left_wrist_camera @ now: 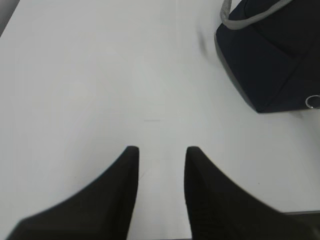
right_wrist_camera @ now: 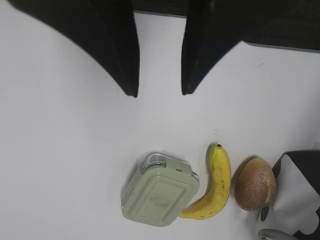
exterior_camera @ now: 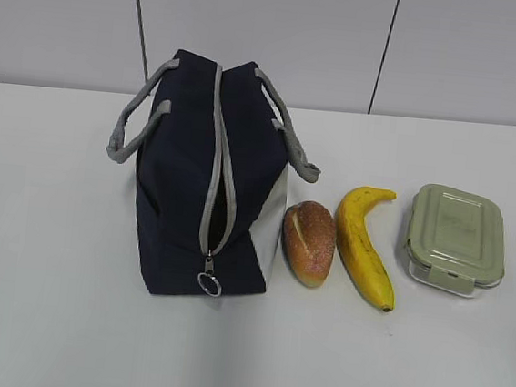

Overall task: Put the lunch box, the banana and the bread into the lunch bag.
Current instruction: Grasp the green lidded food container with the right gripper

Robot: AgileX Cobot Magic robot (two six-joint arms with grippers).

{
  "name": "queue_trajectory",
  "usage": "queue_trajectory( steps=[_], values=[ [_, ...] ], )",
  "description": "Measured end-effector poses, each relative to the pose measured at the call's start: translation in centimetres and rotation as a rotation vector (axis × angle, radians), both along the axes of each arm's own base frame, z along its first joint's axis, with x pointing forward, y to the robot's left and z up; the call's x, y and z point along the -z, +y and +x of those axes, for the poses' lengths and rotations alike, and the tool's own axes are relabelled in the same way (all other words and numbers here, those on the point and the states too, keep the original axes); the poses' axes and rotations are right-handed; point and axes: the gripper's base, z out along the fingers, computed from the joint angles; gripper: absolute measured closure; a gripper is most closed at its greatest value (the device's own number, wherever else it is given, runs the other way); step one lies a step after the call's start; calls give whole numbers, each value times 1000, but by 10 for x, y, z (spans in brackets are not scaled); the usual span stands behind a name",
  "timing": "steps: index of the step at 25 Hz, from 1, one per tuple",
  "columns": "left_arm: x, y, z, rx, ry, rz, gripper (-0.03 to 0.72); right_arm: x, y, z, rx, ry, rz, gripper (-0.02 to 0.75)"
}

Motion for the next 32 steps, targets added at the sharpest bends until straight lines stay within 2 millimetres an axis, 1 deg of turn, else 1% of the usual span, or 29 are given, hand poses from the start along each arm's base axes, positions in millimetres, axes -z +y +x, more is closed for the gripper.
queue_trajectory(
  steps=[18, 21, 25, 27, 32],
  values=[
    [0, 0, 0, 0, 1, 0, 446, 0, 0, 0, 0, 0, 0, 506],
    [-8, 0, 6, 0, 11, 1, 446, 0, 0, 0, 0, 0, 0, 506],
    [-35, -1, 25, 1, 25, 2, 446, 0, 0, 0, 0, 0, 0, 506],
    [-50, -2, 40, 1, 42, 2, 446, 0, 0, 0, 0, 0, 0, 506],
    [-75, -6, 81, 14, 129, -21, 446, 0, 0, 0, 0, 0, 0, 506]
  ],
)
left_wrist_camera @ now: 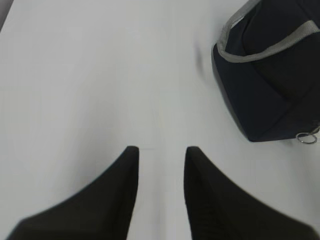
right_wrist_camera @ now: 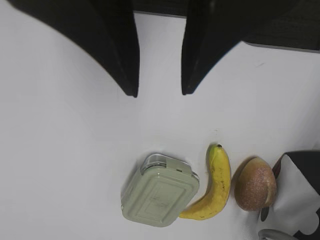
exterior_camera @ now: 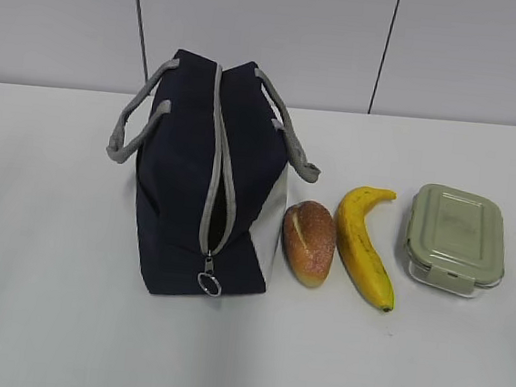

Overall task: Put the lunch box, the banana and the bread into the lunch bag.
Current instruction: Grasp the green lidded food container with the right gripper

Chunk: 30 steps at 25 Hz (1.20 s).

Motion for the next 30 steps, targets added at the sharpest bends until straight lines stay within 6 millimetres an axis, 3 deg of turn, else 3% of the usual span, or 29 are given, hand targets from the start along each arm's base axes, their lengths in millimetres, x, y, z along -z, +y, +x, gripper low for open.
queue_trajectory(
  steps=[9, 20, 27, 30],
  values=[
    [-28, -16, 87, 48, 173, -147, 446, 0, 0, 0, 0, 0, 0, 506],
    [-24, -38, 183, 100, 352, -295, 441, 0, 0, 0, 0, 0, 0, 506],
    [-25, -86, 227, 230, 387, -279, 433, 0, 0, 0, 0, 0, 0, 506],
    [-21, -105, 242, 266, 407, -250, 381, 0, 0, 0, 0, 0, 0, 506]
  ],
)
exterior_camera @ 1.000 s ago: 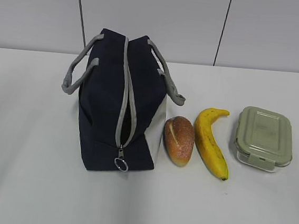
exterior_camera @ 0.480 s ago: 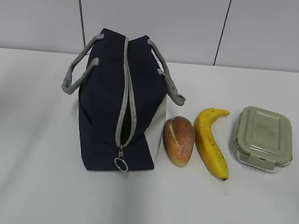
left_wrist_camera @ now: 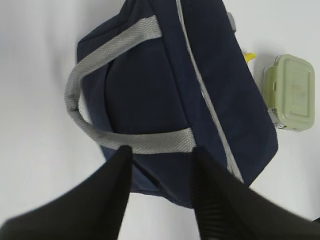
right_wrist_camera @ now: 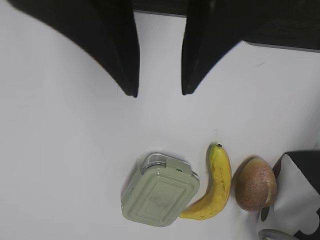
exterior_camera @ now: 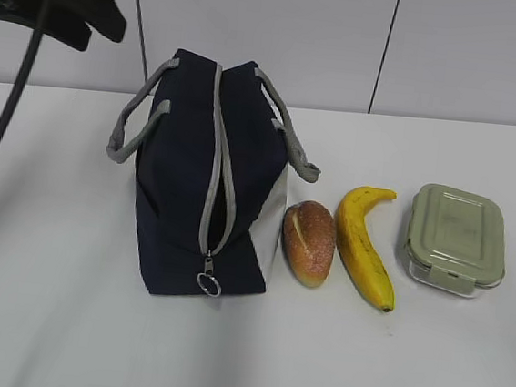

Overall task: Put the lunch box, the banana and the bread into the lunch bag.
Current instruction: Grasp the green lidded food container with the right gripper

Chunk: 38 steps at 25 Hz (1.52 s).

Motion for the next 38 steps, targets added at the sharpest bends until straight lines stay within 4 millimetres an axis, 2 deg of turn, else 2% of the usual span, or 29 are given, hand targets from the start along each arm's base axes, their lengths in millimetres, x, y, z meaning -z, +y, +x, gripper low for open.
queue_trajectory(
  steps=[4, 6, 15, 23, 25, 26, 29, 31, 38],
  values=[
    [8, -19, 17, 22, 29, 1, 276, 0, 0, 0, 0, 0, 0, 506],
    [12, -26, 26, 16, 49, -5, 251, 0, 0, 0, 0, 0, 0, 506],
    [45, -42, 66, 21, 203, 27, 239, 0, 0, 0, 0, 0, 0, 506],
    [65, -47, 79, 23, 269, 45, 247, 0, 0, 0, 0, 0, 0, 506],
    [69, -47, 80, 24, 282, 55, 281, 0, 0, 0, 0, 0, 0, 506],
    [70, -46, 80, 24, 283, 62, 326, 0, 0, 0, 0, 0, 0, 506],
    [72, -44, 80, 25, 287, 97, 566, 0, 0, 0, 0, 0, 0, 506],
    [73, -42, 81, 26, 284, 118, 665, 0, 0, 0, 0, 0, 0, 506],
    [73, -42, 81, 96, 254, 152, 687, 0, 0, 0, 0, 0, 0, 506]
  ],
)
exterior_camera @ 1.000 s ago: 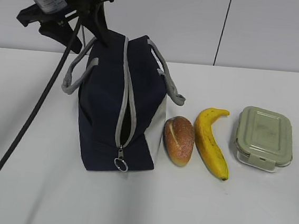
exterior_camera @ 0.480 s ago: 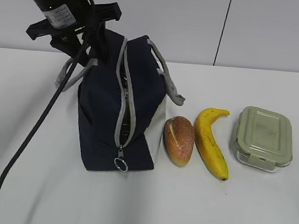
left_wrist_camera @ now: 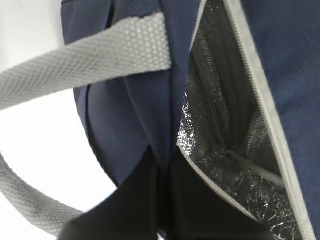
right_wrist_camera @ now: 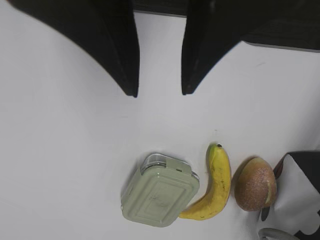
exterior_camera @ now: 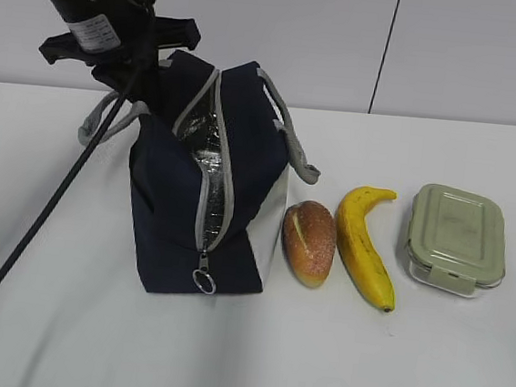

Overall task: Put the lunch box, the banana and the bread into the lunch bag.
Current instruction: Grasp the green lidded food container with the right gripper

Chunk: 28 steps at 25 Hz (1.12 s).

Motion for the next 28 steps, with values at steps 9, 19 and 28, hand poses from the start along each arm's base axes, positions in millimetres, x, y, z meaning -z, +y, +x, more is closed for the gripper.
queue_trajectory(
  steps=[9, 19, 28],
  values=[
    [0, 0, 0, 17, -6, 7, 687, 0, 0, 0, 0, -2, 0, 506],
    [0, 0, 0, 17, -8, 10, 687, 0, 0, 0, 0, -2, 0, 506],
    [0, 0, 0, 17, -8, 9, 687, -7, 0, 50, 59, 226, -34, 506]
  ],
)
